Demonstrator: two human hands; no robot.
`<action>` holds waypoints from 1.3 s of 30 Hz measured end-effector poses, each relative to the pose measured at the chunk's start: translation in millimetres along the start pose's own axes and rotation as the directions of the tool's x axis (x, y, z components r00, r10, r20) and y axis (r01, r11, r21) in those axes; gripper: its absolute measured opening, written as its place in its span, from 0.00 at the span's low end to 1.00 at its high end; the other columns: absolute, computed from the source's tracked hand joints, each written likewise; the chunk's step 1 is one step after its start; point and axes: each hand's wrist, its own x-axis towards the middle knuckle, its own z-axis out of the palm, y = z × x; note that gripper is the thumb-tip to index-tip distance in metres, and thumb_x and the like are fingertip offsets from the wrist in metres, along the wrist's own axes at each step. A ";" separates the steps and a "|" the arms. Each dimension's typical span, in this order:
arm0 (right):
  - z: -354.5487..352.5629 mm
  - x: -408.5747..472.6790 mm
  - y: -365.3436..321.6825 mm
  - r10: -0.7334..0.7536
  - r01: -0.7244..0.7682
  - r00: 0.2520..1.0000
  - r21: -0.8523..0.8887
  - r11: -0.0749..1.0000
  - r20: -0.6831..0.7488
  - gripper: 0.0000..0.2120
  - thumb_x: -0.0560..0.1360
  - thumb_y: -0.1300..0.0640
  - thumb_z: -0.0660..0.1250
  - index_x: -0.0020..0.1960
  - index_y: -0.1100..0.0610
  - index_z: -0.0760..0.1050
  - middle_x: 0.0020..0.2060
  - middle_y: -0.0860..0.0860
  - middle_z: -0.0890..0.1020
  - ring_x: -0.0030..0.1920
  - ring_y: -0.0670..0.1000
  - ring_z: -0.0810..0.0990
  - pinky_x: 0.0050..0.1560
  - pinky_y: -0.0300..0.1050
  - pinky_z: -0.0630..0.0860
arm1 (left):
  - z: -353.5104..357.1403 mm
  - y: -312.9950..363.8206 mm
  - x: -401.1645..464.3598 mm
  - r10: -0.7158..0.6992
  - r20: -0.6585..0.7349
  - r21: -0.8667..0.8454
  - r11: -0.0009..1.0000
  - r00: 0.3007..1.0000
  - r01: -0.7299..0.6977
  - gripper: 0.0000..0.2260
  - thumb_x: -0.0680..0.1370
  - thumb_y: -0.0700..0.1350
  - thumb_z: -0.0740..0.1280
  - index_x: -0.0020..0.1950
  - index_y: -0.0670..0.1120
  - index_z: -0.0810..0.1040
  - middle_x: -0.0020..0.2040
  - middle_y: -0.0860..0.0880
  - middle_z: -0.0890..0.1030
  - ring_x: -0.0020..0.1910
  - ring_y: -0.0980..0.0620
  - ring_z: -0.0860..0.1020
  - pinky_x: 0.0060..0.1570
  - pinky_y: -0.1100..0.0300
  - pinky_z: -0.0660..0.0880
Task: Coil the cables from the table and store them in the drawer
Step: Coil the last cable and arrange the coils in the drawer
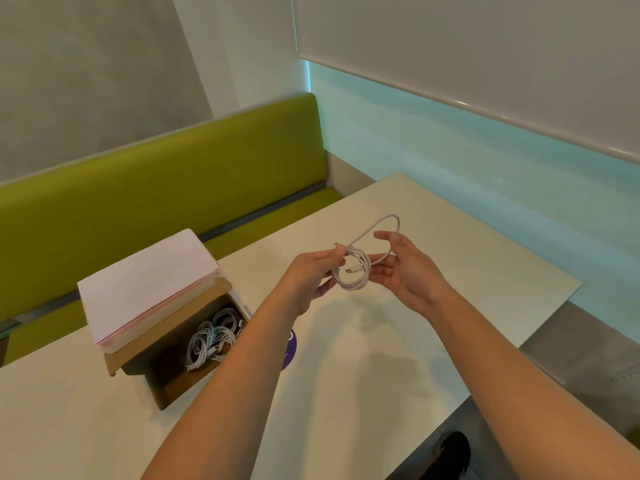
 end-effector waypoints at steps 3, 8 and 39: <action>-3.6 -0.4 -1.8 0.070 -0.071 0.997 -0.076 0.995 -0.008 0.15 0.84 0.50 0.52 0.59 0.53 0.75 0.41 0.56 0.83 0.40 0.53 0.78 0.41 0.46 0.75 | 2.6 0.8 -1.0 0.006 -0.014 0.001 1.000 1.000 -0.006 0.11 0.78 0.52 0.68 0.52 0.46 0.84 0.49 0.49 0.82 0.47 0.53 0.77 0.41 0.63 0.75; -5.8 -4.7 -4.8 0.193 -0.184 0.979 -0.112 0.977 0.070 0.15 0.84 0.47 0.52 0.58 0.51 0.75 0.45 0.56 0.84 0.35 0.50 0.72 0.38 0.44 0.70 | 4.4 -2.7 -0.4 0.023 -0.075 -0.042 0.999 0.997 -0.026 0.07 0.78 0.49 0.69 0.50 0.48 0.83 0.52 0.48 0.82 0.52 0.51 0.78 0.42 0.62 0.77; -10.5 -16.7 37.0 0.300 -0.184 0.947 -0.573 0.799 0.114 0.14 0.70 0.70 0.73 0.52 0.61 0.76 0.39 0.58 0.80 0.37 0.55 0.83 0.48 0.51 0.83 | 6.0 21.3 13.3 0.153 -0.273 -0.193 0.959 0.950 -0.209 0.05 0.79 0.46 0.68 0.50 0.48 0.84 0.50 0.50 0.84 0.46 0.54 0.75 0.43 0.65 0.73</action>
